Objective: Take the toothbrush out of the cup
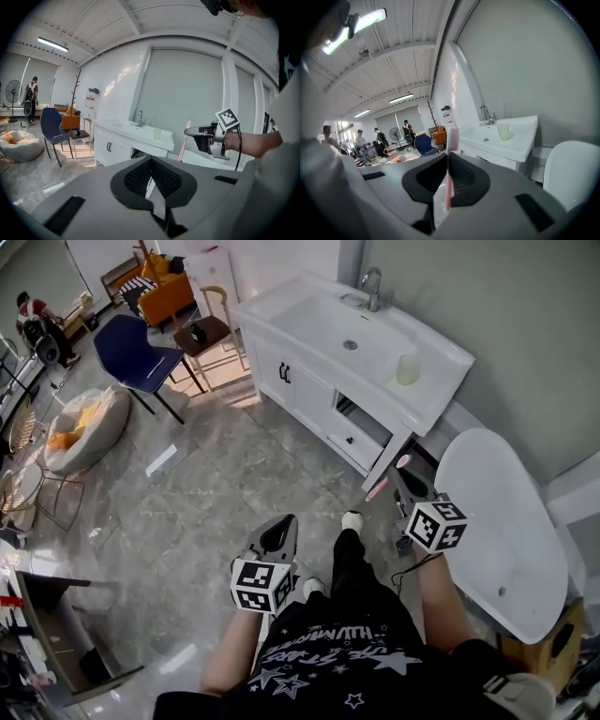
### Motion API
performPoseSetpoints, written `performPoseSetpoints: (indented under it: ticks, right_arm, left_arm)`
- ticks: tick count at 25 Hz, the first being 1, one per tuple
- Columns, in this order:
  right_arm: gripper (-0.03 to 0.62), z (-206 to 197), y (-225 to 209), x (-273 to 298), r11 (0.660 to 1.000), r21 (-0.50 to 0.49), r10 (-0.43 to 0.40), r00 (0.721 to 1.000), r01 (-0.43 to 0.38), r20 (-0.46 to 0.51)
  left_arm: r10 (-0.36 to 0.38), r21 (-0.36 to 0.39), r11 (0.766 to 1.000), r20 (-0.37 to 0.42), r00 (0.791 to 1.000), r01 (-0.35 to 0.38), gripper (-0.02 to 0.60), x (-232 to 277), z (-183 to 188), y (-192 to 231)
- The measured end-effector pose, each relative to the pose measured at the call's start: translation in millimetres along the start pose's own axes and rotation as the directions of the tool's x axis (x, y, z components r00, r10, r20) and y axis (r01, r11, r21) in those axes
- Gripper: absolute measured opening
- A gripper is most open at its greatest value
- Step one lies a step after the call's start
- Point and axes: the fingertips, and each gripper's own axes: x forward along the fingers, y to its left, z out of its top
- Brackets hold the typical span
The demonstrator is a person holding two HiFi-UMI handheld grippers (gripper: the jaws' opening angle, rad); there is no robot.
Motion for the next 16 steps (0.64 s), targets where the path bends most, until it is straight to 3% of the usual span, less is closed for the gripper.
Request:
performPoseSetpoints:
  ticks: [6, 16]
  right_arm:
    - [0.028, -2.2, -1.3, -7.2, 1.0, 0.006, -0.006, 1.0, 0.006, 0.004]
    - [0.028, -18.5, -22.0, -17.5, 0.998, 0.048, -0.028, 0.999, 0.029, -0.014]
  left_arm:
    - [-0.009, -0.019, 1.0, 0.008, 1.0, 0.01, 0.015, -0.9, 6.3, -7.2]
    - [-0.024, 0.026, 0.999, -0.011, 1.0, 0.025, 0.015, 12.1, 6.3, -20.4]
